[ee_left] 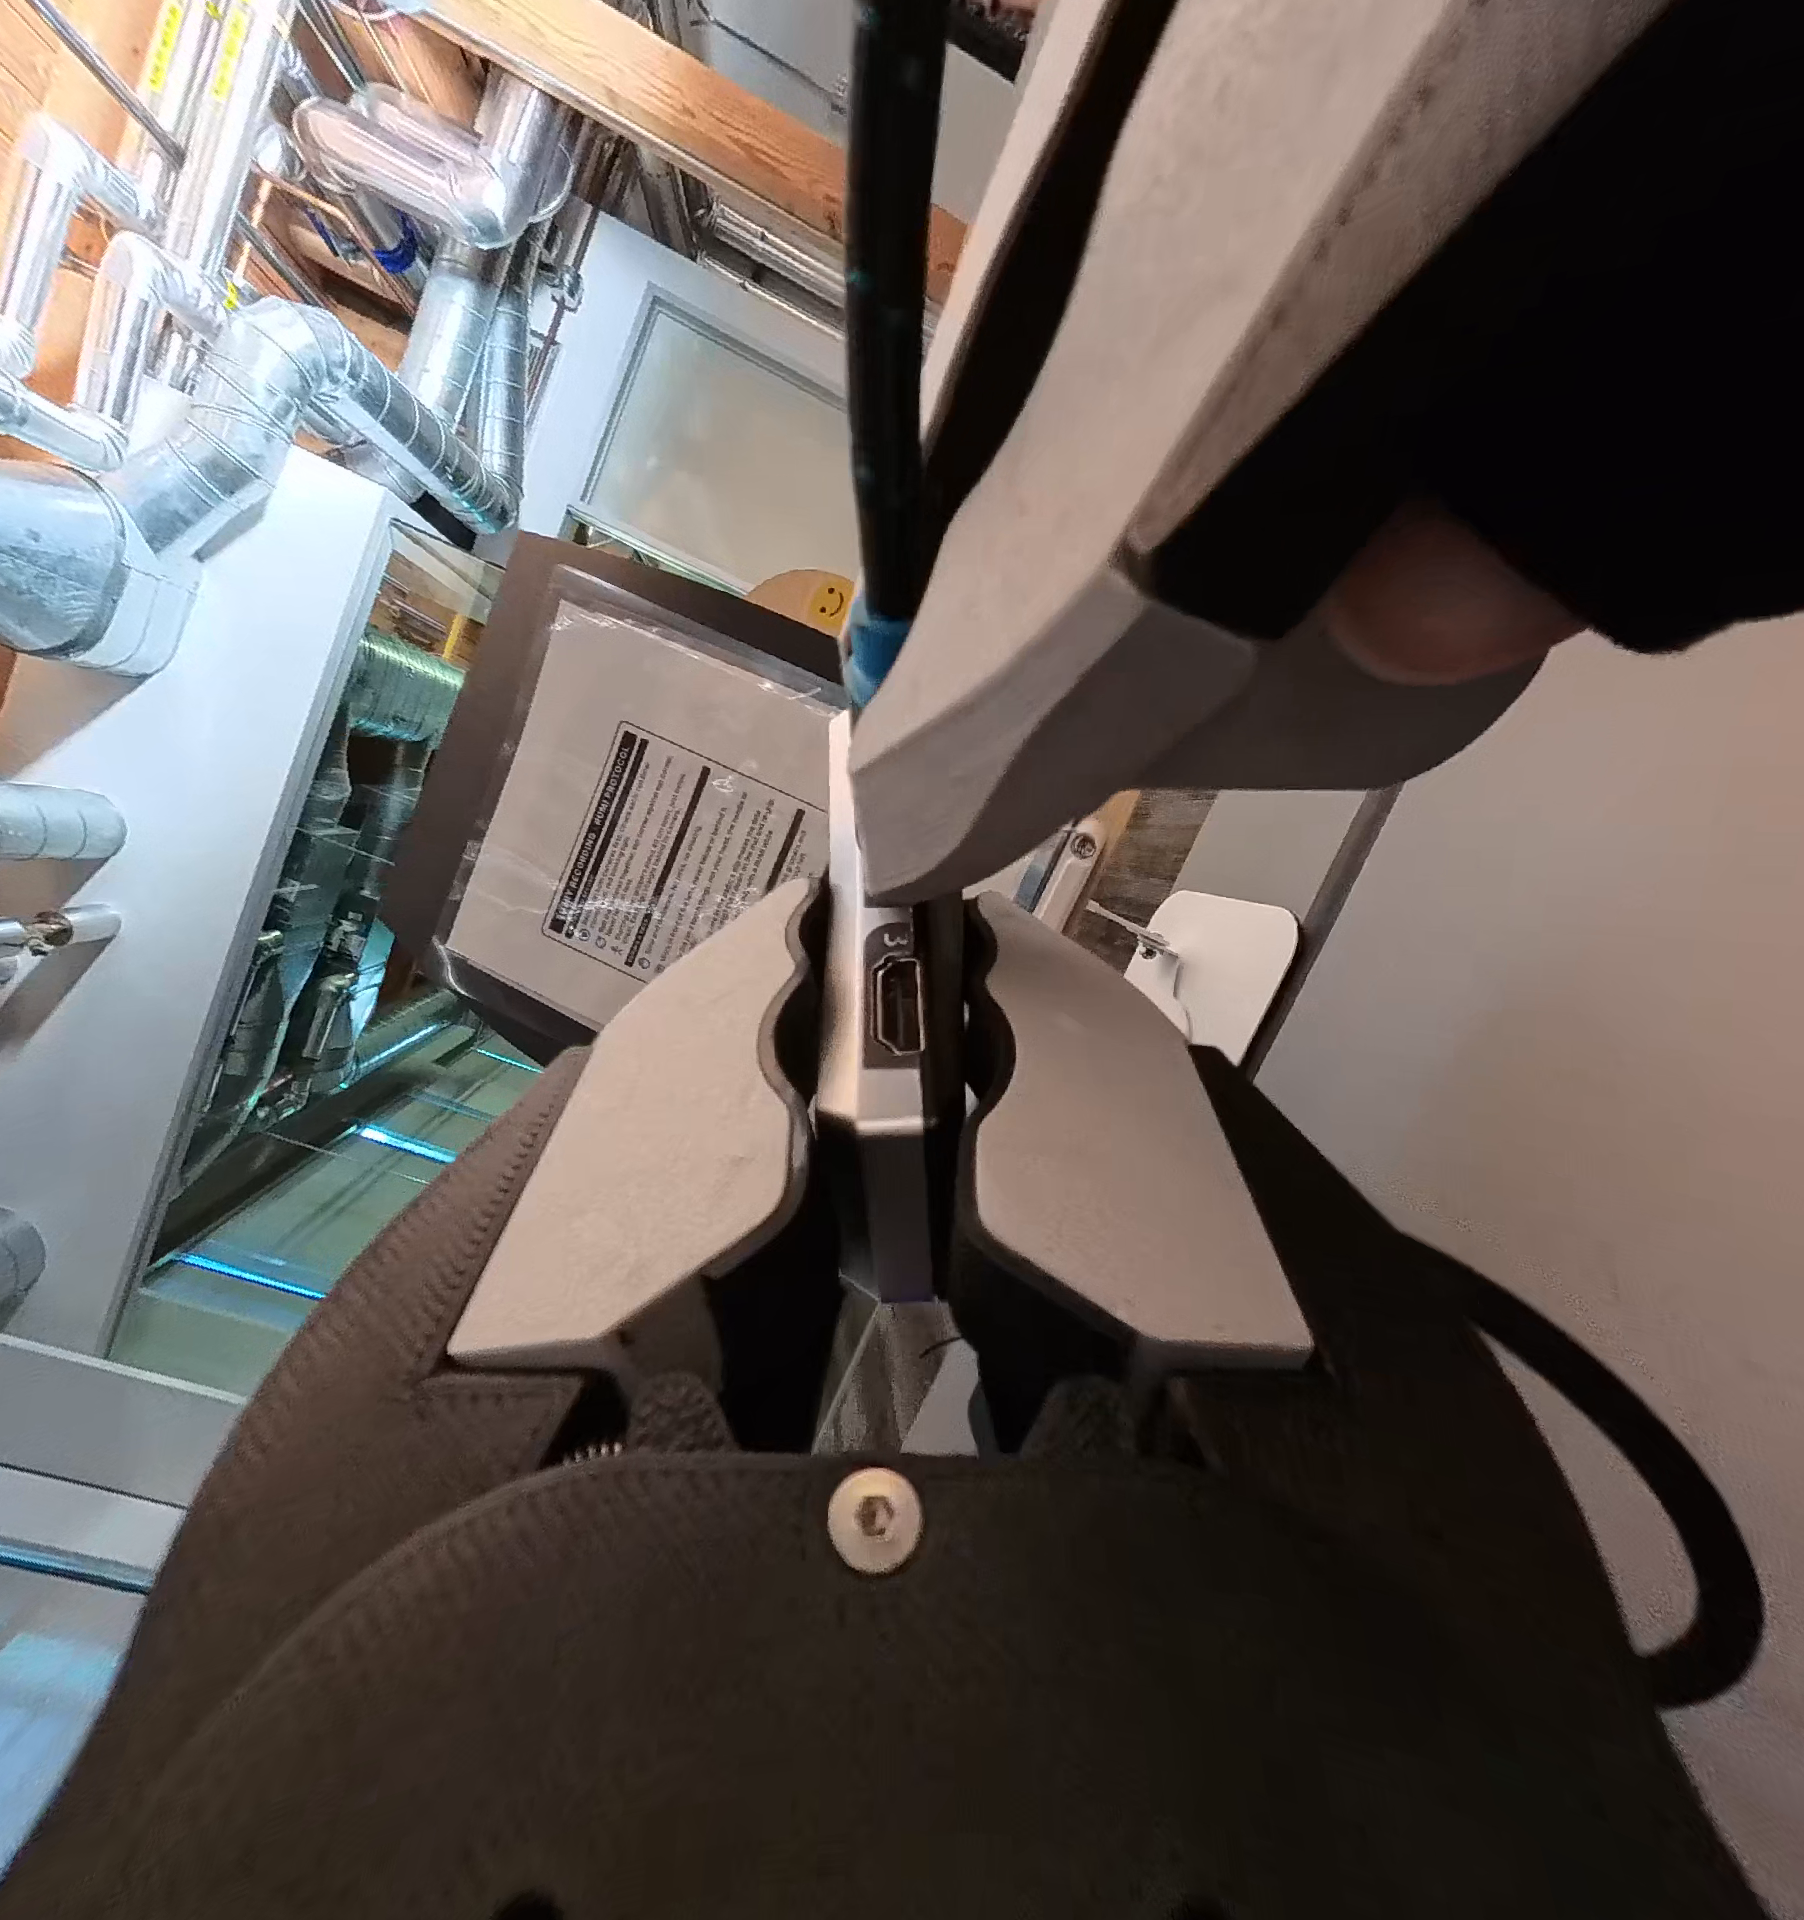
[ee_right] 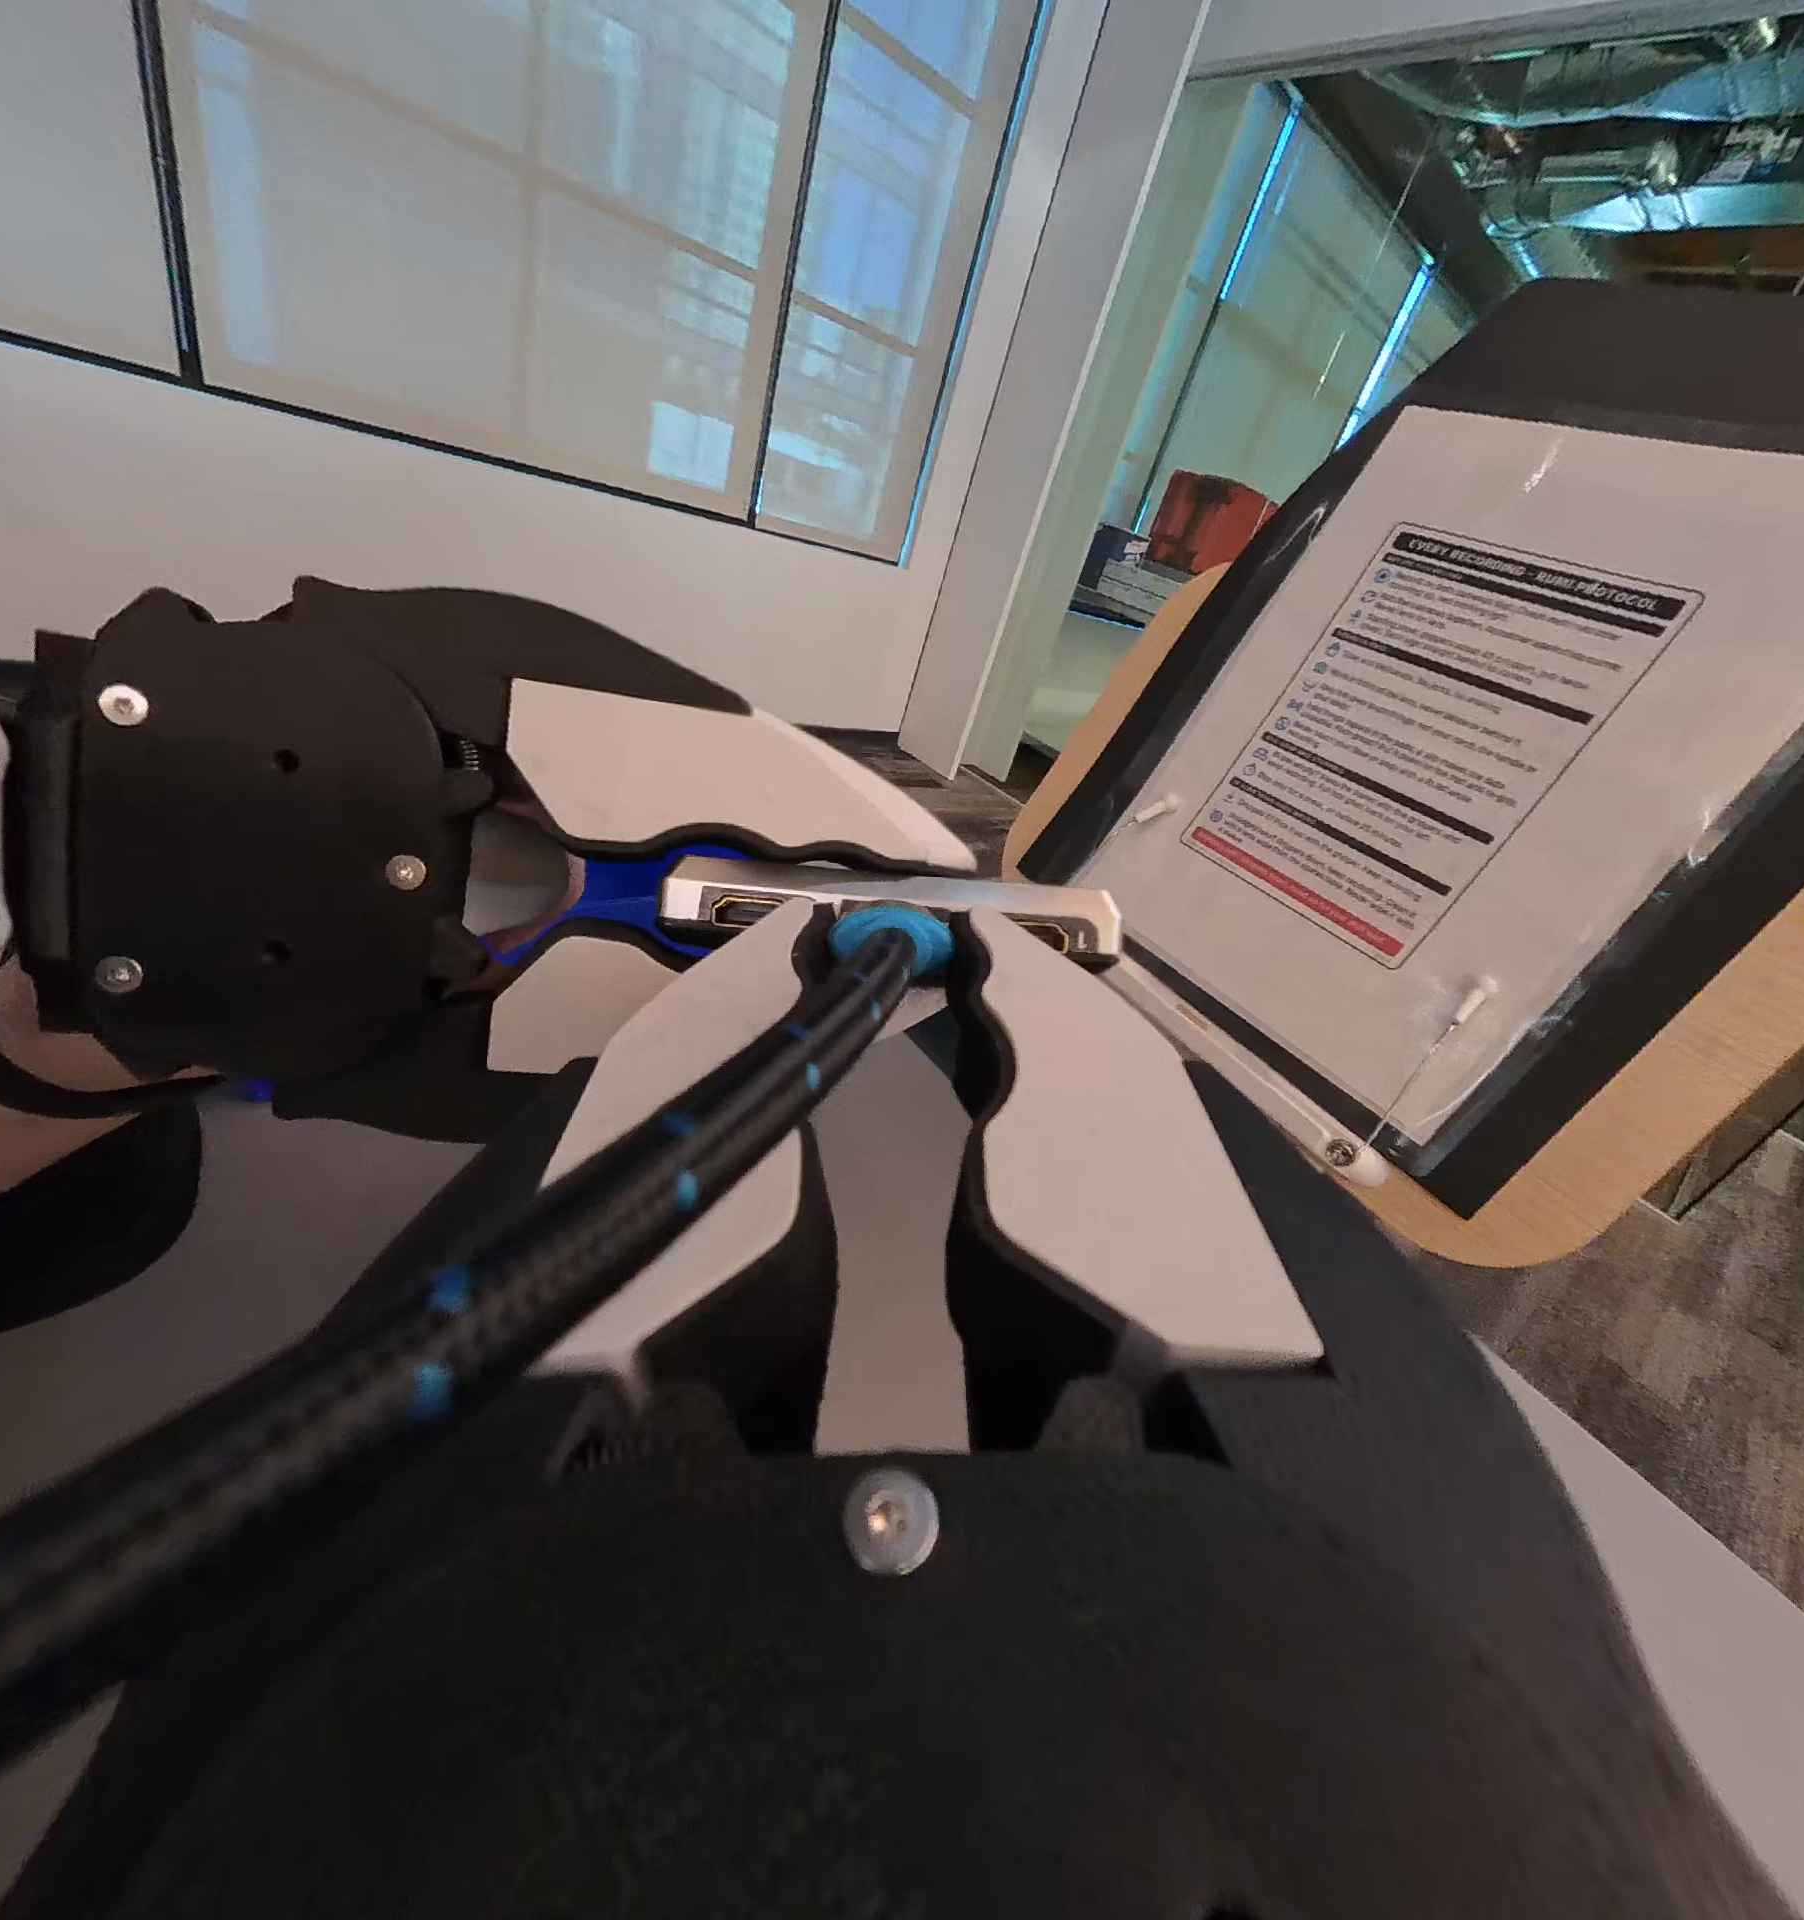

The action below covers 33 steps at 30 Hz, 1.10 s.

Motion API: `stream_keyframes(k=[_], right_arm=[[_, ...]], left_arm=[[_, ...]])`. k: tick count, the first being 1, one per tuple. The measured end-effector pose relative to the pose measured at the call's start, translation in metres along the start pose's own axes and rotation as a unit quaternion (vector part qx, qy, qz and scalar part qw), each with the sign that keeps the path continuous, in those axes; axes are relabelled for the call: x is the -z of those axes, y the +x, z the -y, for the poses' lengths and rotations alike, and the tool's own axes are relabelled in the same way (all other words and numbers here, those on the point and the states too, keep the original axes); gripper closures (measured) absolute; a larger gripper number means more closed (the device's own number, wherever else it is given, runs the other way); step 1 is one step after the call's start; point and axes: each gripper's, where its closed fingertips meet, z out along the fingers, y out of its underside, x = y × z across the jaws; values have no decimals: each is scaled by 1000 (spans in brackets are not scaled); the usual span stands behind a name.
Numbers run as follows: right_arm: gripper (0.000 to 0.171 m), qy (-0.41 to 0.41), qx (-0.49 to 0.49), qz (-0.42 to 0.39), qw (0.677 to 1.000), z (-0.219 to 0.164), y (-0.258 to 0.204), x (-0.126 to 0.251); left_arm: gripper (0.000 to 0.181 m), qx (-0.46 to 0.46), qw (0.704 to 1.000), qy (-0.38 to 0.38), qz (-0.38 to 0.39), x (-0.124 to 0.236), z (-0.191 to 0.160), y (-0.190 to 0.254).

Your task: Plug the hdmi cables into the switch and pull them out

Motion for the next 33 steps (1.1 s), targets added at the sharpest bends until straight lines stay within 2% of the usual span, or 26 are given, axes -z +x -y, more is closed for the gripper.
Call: stream_keyframes(k=[1, 3, 4, 5, 8, 10, 12, 14, 16, 18, 19, 21, 24, 28, 29, 33], right_arm=[[150, 5, -17, 7, 1000, 0, 0, 0], [149, 57, -90, 45, 993, 15, 0, 8], [150, 82, -125, 59, 987, 28, 4, 17], [149, 84, -124, 47, 988, 35, 12, 24], [149, 32, -43, -3, 999, 30, 30, 33], [149, 14, -2, 3, 1000, 26, 33, 33], [149, -17, -8, 19, 1000, 17, 36, 33], [149, -87, -18, 33, 996, 1, 44, 40], [149, -181, 3, -19, 983, -14, 71, 66], [149, -262, 58, -144, 953, -13, 114, 119], [149, -311, 56, -184, 931, -17, 127, 151], [149, -358, 30, -275, 892, -19, 151, 214], [149, -430, -3, -395, 812, -34, 180, 302], [147, -524, -111, -426, 729, -93, 189, 367], [147, -549, -137, -422, 709, -112, 191, 375], [148, -647, -236, -319, 651, -196, 177, 376]], left_arm=[[159, 2, 1000, 0, -1, 0, 0, 0], [159, 1, 999, -40, 10, -2, -13, -5], [159, 1, 996, -90, 11, -7, -34, -10], [159, 7, 995, -103, 3, -11, -50, -13], [159, 11, 998, -62, 22, -5, -47, -31], [159, 14, 999, -38, 29, -1, -36, -35], [159, 35, 999, -37, 11, -2, -37, -32], [159, 50, 997, -54, -2, -3, -46, -33], [159, 66, 996, -60, -20, -2, -51, -33], [159, 84, 994, -57, -36, 0, -49, -34], [159, 87, 994, -53, -43, 2, -46, -33], [159, 83, 994, -46, -47, 5, -40, -33], [159, 69, 995, -41, -55, 8, -34, -30], [159, 68, 994, -42, -74, 11, -29, -24], [159, 67, 994, -43, -79, 12, -28, -23], [159, 65, 993, -46, -89, 14, -26, -19]])
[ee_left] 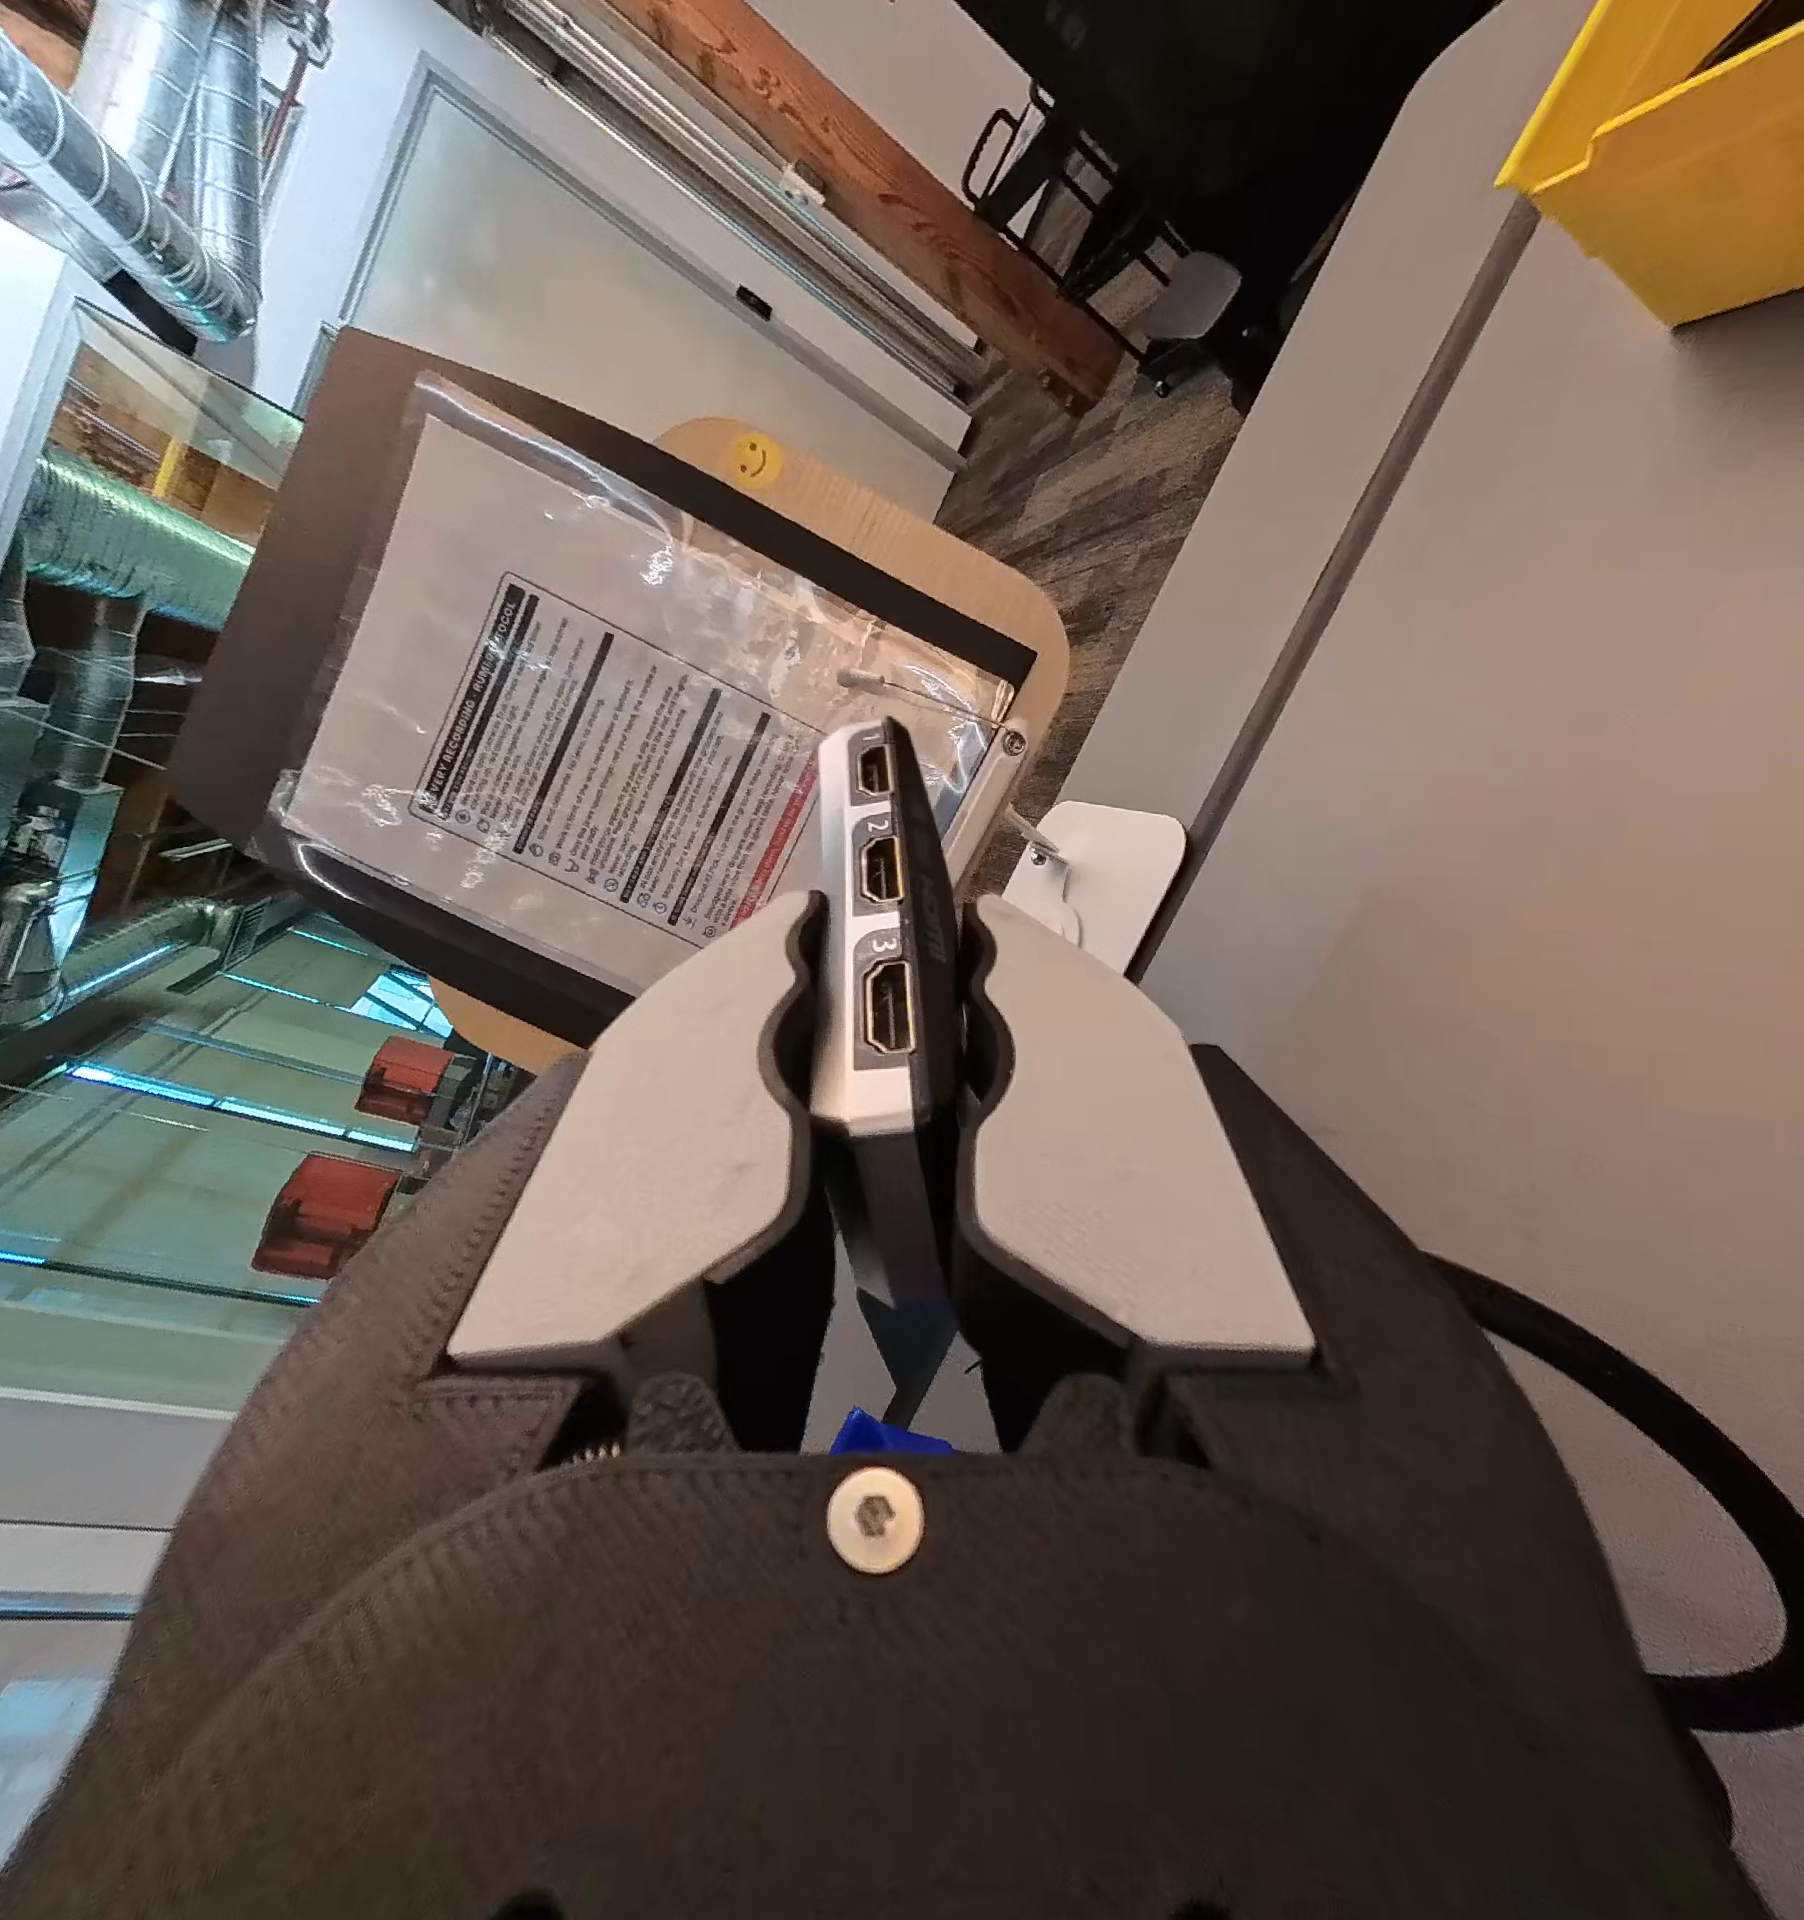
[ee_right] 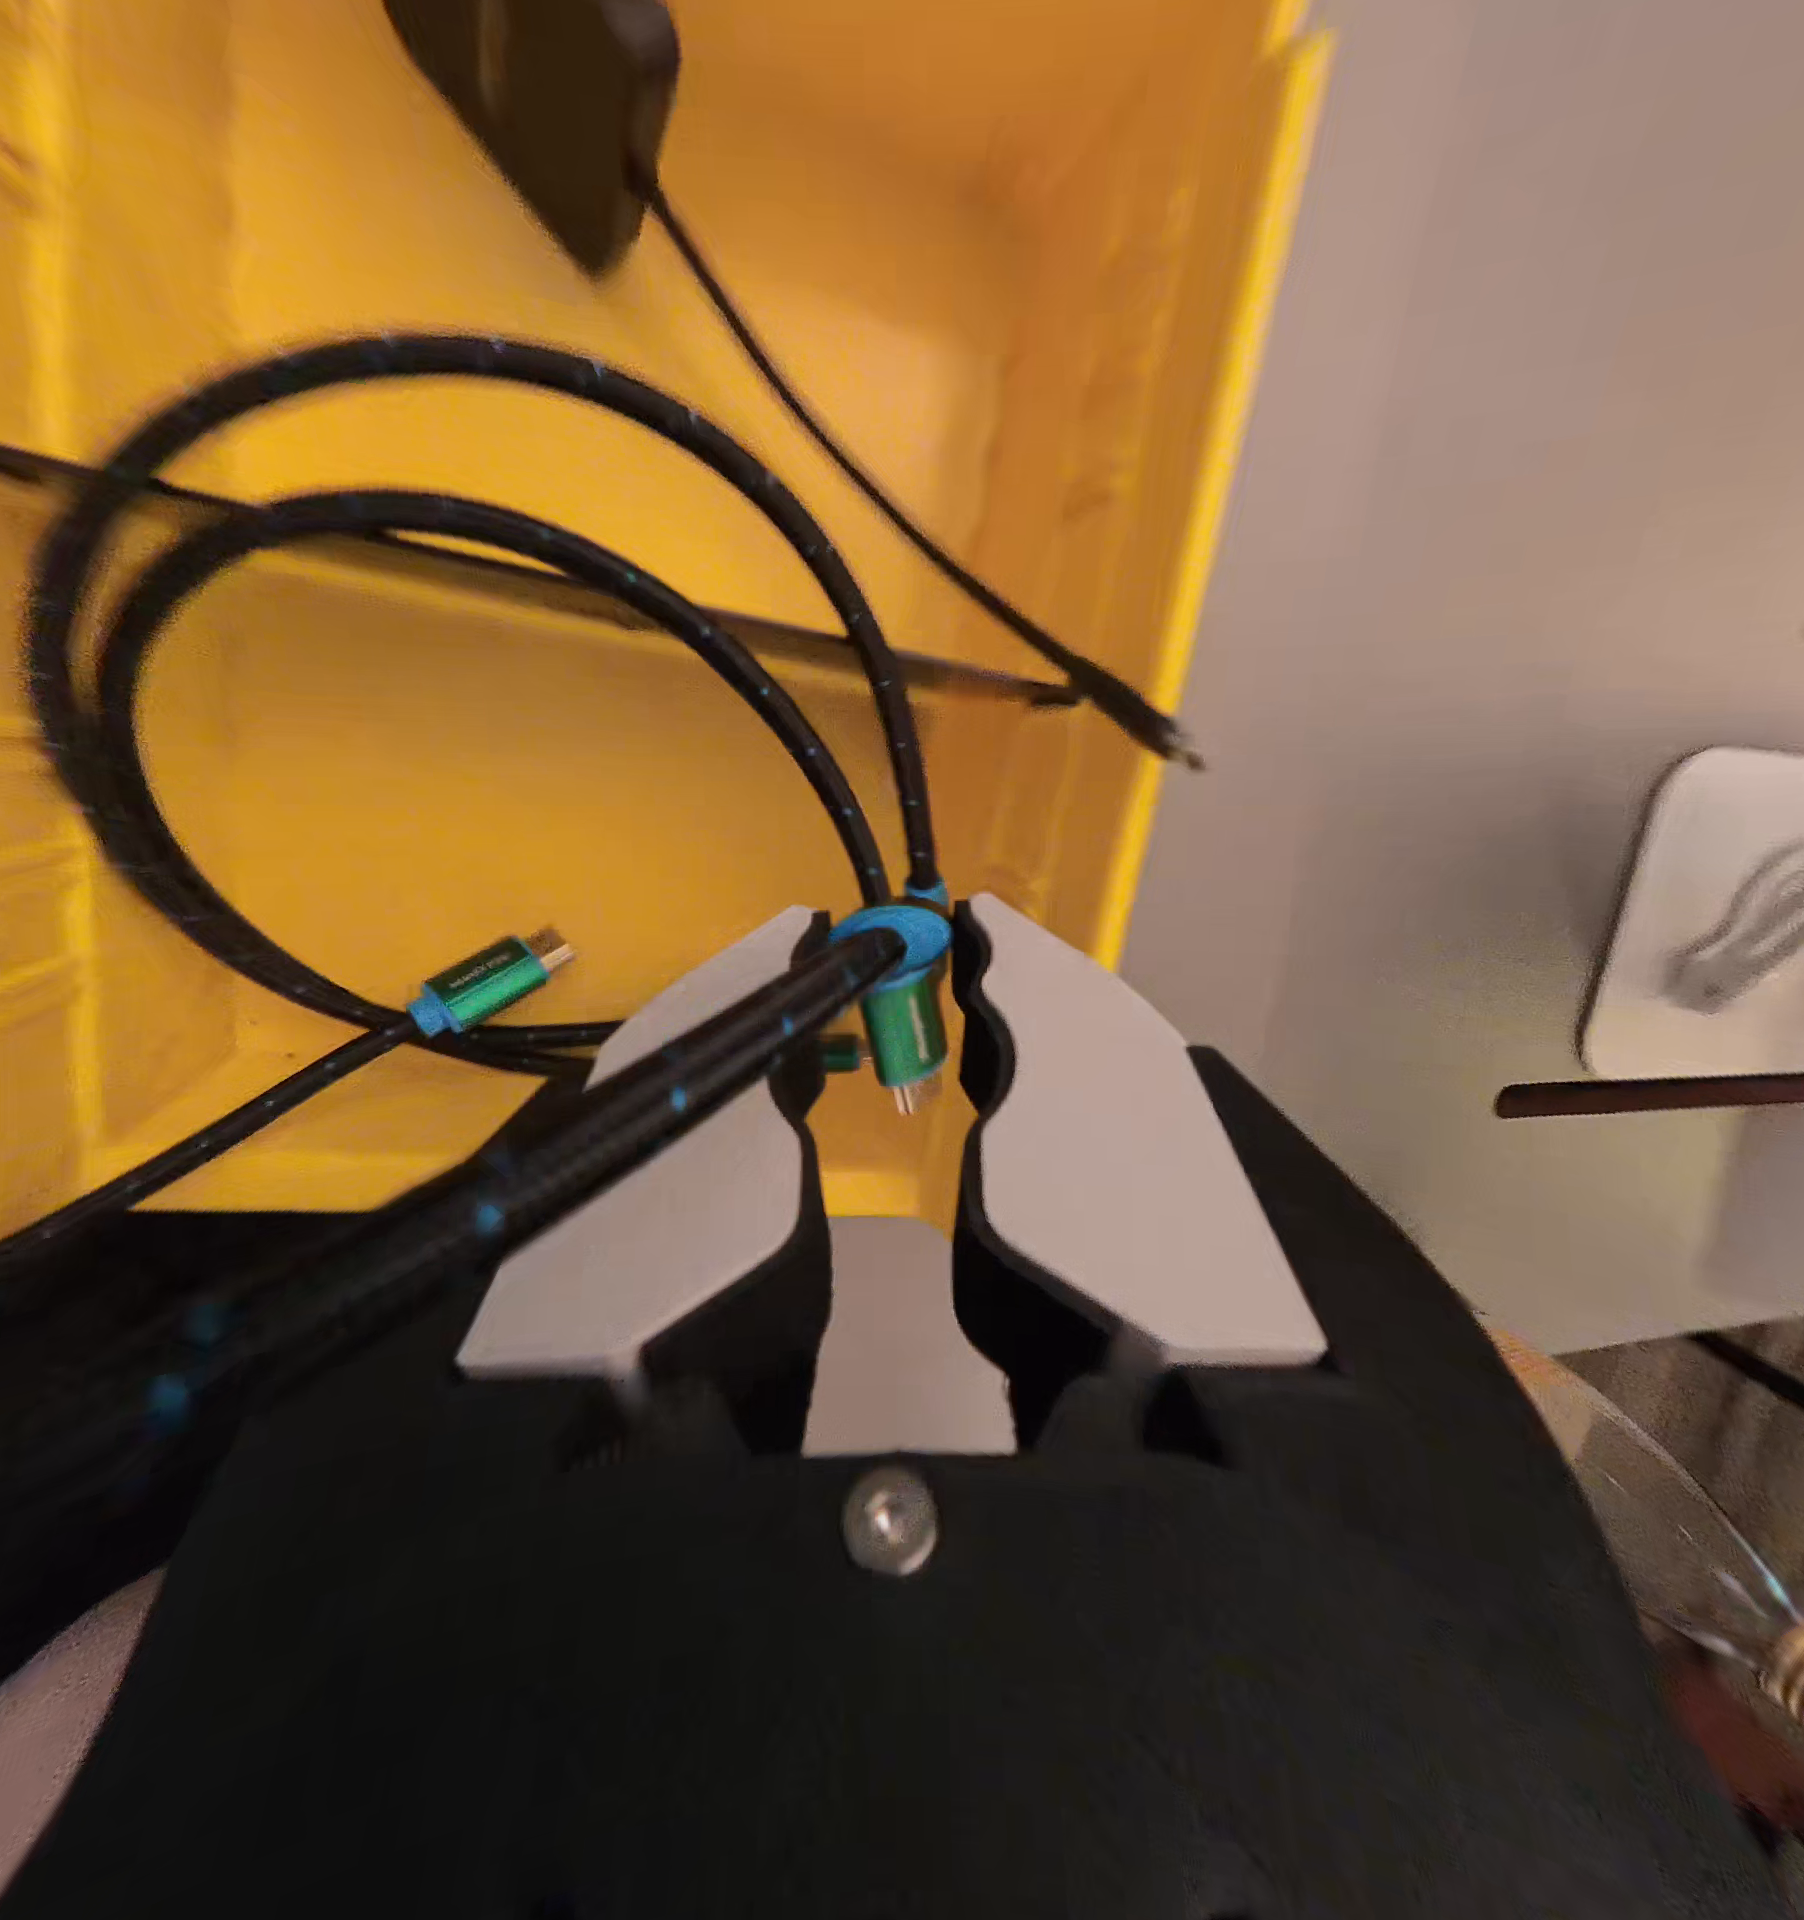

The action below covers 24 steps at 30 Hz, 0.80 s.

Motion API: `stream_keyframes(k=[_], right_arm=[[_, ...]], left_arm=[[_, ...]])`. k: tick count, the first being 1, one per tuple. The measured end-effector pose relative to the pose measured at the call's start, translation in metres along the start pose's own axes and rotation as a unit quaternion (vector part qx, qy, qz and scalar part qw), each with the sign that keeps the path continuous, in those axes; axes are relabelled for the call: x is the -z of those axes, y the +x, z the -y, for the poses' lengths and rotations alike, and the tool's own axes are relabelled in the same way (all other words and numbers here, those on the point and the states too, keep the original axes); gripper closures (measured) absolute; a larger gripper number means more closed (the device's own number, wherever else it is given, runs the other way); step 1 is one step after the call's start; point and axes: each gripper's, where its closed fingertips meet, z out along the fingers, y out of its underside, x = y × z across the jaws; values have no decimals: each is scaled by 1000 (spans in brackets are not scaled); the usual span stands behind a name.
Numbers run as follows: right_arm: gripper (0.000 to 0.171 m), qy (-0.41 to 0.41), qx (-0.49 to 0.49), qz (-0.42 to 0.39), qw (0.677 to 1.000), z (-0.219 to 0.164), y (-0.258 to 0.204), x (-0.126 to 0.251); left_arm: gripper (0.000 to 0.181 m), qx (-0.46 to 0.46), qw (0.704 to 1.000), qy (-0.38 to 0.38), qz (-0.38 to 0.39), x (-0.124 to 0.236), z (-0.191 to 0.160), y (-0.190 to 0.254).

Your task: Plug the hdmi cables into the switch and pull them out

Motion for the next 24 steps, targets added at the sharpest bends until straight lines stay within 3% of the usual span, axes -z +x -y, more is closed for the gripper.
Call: stream_keyframes(k=[3, 7, 18, 24], right_arm=[[149, -92, 30, 56, 994, -13, -20, -42], [150, -113, -5, 78, 991, -16, -18, -60], [147, -75, -35, 9, 997, -39, 11, -18], [122, -69, -40, -31, 996, -39, 10, 8]], left_arm=[[159, -3, 1000, -4, -5, -1, -1, 2], [159, -4, 1000, -12, -14, -4, -4, 6], [158, -7, 1000, -12, -20, -2, -2, 8], [159, -2, 1000, -13, -16, -1, -5, 4]])
